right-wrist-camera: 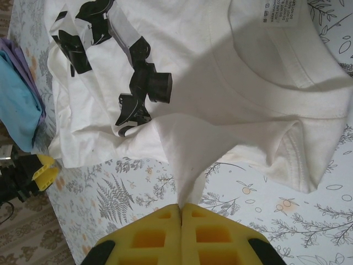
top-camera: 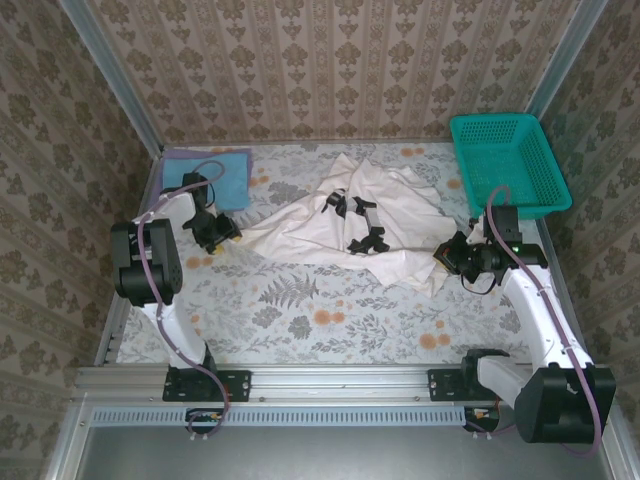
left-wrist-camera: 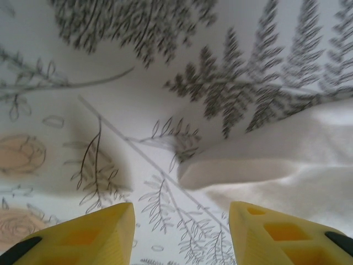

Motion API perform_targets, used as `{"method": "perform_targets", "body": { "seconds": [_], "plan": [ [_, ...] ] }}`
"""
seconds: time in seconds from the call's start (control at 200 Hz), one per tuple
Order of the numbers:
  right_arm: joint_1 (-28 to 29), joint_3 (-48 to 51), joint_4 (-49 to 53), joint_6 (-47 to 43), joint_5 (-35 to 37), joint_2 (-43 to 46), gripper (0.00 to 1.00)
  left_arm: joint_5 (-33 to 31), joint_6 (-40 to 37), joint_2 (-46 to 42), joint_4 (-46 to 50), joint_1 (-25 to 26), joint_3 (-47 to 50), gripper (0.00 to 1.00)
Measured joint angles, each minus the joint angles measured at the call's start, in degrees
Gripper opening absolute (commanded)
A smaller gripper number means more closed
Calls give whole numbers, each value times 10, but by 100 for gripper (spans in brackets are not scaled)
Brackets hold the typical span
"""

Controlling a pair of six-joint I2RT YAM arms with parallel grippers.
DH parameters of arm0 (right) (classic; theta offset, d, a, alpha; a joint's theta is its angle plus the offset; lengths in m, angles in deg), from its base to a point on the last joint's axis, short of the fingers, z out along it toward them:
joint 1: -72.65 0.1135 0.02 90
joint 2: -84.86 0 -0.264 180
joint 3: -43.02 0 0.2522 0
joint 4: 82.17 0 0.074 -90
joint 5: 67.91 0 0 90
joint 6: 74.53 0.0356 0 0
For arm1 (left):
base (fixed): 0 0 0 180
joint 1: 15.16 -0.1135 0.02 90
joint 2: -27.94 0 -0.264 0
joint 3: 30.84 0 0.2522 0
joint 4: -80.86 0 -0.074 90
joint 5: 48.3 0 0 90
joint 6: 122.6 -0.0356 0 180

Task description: Fold and stack the t-shirts

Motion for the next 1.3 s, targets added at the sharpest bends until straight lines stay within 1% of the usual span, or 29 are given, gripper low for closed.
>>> {"method": "perform_targets", "body": {
  "seconds": [0.205,0.285,0.43,0.56,0.655,0.745,0.815,0.94,1.035,1.3],
  "plan": [
    [0,1,0,0,0,3,0,-1,-17,1,-23,1,-7,41],
    [0,2,0,0,0,4,0,0,-22,4,-28,1,-10,40],
    [0,2,0,0,0,4,0,0,-26,13,-38,2,-10,33],
    [0,2,0,0,0,4,0,0,-32,26,-40,2,-12,31],
    [0,2,0,0,0,4,0,0,-33,27,-40,2,-12,23],
    [0,2,0,0,0,4,0,-1,-38,27,-40,3,-12,11],
    [0,2,0,0,0,4,0,-3,-40,27,-41,4,-13,5],
    [0,2,1,0,0,4,0,-4,-40,27,-41,8,-15,4],
    [0,2,5,-2,0,4,0,-5,-40,26,-41,11,-16,0],
    [0,1,13,-5,0,4,0,-4,-36,-8,-42,19,-16,0]
  ]
}}
